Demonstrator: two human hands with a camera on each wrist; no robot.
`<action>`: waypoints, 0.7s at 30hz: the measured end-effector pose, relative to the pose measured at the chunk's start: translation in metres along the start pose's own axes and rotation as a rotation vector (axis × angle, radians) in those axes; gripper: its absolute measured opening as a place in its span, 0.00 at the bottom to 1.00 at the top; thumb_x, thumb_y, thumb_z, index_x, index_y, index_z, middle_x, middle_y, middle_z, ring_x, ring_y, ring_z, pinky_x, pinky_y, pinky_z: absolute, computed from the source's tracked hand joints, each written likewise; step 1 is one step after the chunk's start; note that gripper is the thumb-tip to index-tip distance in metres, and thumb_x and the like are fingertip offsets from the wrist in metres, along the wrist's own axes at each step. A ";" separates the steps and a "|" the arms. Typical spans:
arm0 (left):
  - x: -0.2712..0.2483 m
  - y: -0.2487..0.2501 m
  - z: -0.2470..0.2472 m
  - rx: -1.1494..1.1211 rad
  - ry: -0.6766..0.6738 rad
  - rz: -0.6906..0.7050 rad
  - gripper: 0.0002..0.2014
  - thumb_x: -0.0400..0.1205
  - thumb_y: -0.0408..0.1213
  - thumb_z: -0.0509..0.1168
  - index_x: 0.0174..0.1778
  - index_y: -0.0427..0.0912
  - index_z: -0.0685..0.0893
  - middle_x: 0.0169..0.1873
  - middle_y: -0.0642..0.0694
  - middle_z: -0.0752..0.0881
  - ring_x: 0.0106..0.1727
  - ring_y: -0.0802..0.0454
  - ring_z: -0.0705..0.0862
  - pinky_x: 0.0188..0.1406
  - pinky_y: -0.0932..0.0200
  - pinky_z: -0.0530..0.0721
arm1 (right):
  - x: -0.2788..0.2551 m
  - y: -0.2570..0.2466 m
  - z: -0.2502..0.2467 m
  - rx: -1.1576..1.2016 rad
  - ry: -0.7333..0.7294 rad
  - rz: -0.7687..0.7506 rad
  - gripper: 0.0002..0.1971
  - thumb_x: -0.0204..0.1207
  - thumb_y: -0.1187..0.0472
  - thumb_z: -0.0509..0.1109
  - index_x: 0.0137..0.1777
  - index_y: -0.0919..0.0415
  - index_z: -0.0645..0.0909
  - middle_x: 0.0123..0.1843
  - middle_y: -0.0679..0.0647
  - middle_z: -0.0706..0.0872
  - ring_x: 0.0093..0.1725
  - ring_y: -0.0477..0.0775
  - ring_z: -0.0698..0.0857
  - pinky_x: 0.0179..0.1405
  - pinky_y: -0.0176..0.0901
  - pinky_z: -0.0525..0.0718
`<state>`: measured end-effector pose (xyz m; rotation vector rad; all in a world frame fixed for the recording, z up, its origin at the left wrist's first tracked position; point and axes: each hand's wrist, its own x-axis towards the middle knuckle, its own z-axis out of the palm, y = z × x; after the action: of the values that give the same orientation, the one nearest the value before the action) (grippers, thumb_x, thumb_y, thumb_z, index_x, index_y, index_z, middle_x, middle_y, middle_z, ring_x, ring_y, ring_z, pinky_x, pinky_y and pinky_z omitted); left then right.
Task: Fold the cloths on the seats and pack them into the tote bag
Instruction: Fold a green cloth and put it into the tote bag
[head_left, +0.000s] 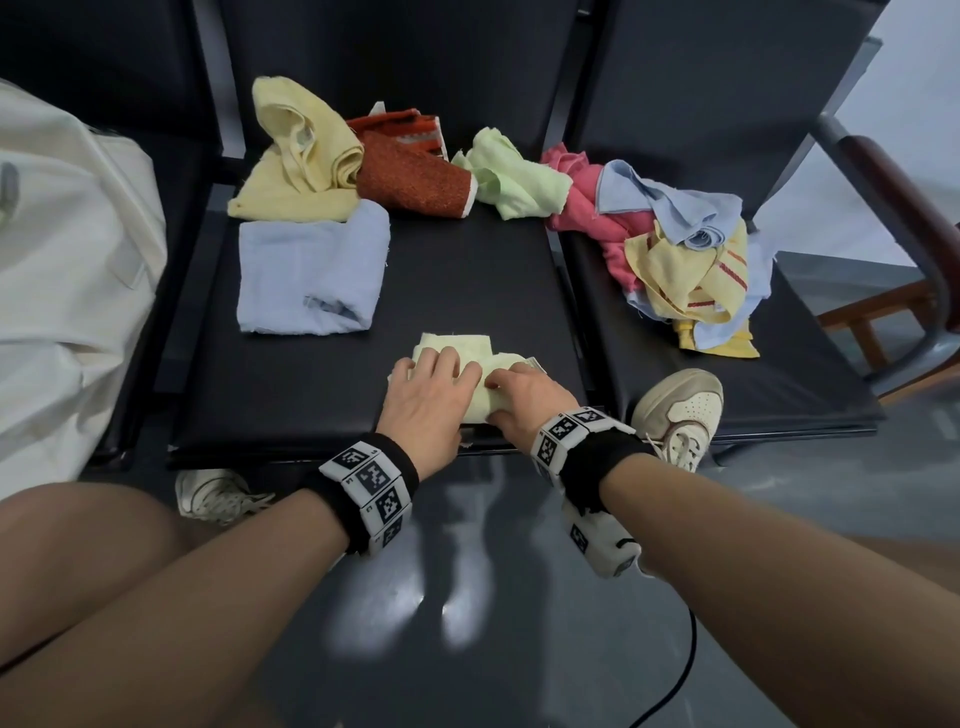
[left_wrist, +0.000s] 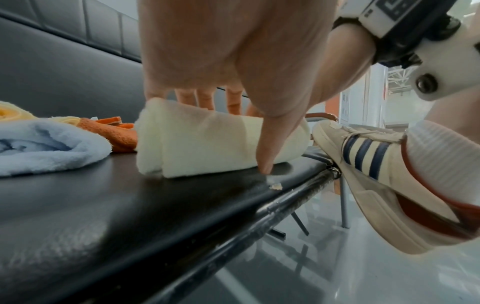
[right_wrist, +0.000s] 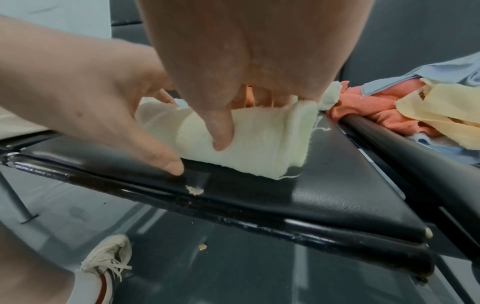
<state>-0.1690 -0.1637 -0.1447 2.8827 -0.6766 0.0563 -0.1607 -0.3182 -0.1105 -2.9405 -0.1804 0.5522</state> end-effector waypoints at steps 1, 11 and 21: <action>0.000 0.000 0.000 0.016 -0.005 -0.005 0.26 0.63 0.38 0.78 0.56 0.47 0.77 0.51 0.46 0.79 0.54 0.42 0.78 0.51 0.46 0.76 | 0.000 0.000 0.000 0.010 -0.003 -0.002 0.23 0.78 0.55 0.71 0.73 0.53 0.75 0.67 0.54 0.77 0.69 0.58 0.76 0.62 0.49 0.76; 0.007 -0.002 -0.004 -0.034 -0.039 -0.067 0.15 0.80 0.43 0.64 0.62 0.48 0.76 0.57 0.52 0.84 0.62 0.48 0.78 0.65 0.46 0.68 | -0.001 -0.007 0.001 -0.138 0.156 -0.060 0.30 0.73 0.51 0.74 0.73 0.54 0.71 0.68 0.52 0.73 0.69 0.56 0.71 0.66 0.50 0.71; 0.010 -0.009 -0.010 -0.135 -0.104 -0.099 0.21 0.81 0.49 0.61 0.68 0.47 0.75 0.62 0.50 0.82 0.64 0.47 0.79 0.66 0.46 0.71 | 0.004 -0.014 -0.010 -0.141 0.054 -0.066 0.22 0.75 0.56 0.71 0.70 0.54 0.74 0.66 0.52 0.77 0.67 0.57 0.74 0.64 0.50 0.72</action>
<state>-0.1555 -0.1582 -0.1359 2.7993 -0.5322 -0.1484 -0.1549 -0.3052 -0.1008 -3.0686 -0.3213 0.4684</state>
